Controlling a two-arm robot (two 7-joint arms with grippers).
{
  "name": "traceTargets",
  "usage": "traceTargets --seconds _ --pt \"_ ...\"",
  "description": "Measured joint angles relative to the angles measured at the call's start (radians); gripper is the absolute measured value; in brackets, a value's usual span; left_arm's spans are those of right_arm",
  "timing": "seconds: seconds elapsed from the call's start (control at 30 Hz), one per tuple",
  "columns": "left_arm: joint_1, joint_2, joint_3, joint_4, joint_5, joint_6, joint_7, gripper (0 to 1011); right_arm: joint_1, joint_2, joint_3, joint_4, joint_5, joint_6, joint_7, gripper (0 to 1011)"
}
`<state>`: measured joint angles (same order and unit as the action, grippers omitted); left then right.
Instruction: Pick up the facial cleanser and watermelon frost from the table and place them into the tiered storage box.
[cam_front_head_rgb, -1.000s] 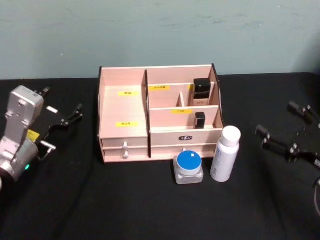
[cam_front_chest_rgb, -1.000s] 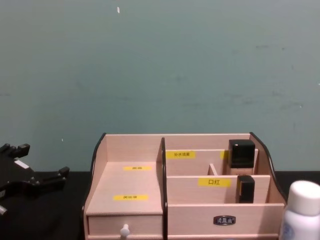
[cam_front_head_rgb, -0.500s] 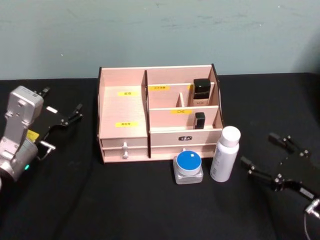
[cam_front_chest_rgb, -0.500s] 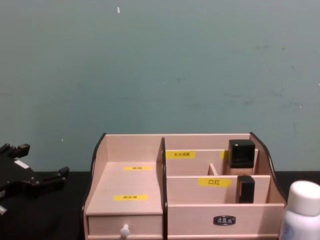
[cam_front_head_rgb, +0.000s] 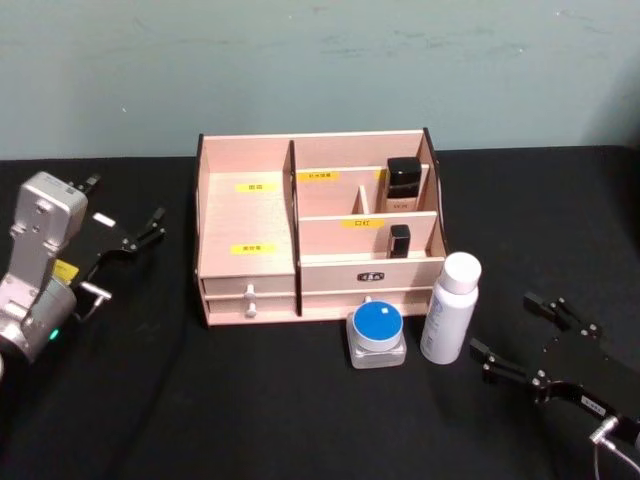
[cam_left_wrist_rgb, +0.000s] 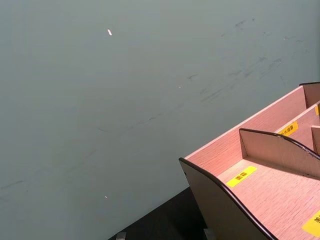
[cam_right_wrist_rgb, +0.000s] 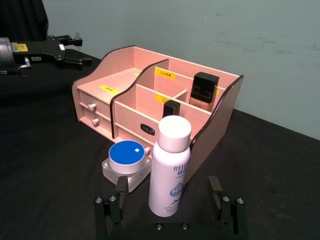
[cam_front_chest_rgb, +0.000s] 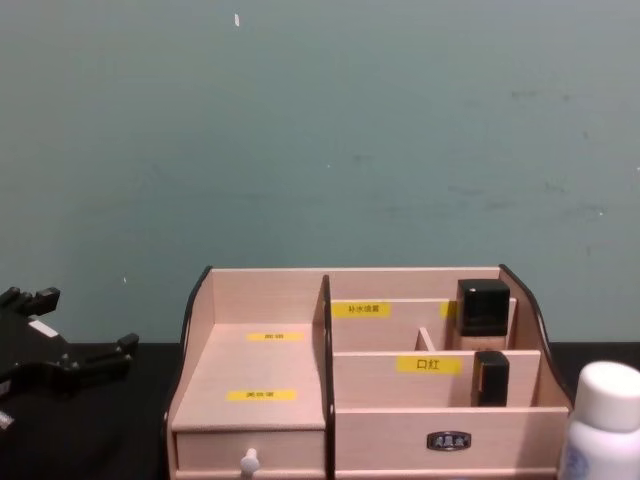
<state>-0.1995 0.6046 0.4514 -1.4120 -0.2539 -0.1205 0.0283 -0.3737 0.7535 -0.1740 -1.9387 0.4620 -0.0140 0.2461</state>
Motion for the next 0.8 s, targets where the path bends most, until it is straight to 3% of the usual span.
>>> traceTargets --seconds 0.8 --pt "0.0 0.0 0.0 0.0 0.0 0.0 0.0 1001 0.127 -0.115 -0.046 0.127 -0.038 0.017 0.076 1000"
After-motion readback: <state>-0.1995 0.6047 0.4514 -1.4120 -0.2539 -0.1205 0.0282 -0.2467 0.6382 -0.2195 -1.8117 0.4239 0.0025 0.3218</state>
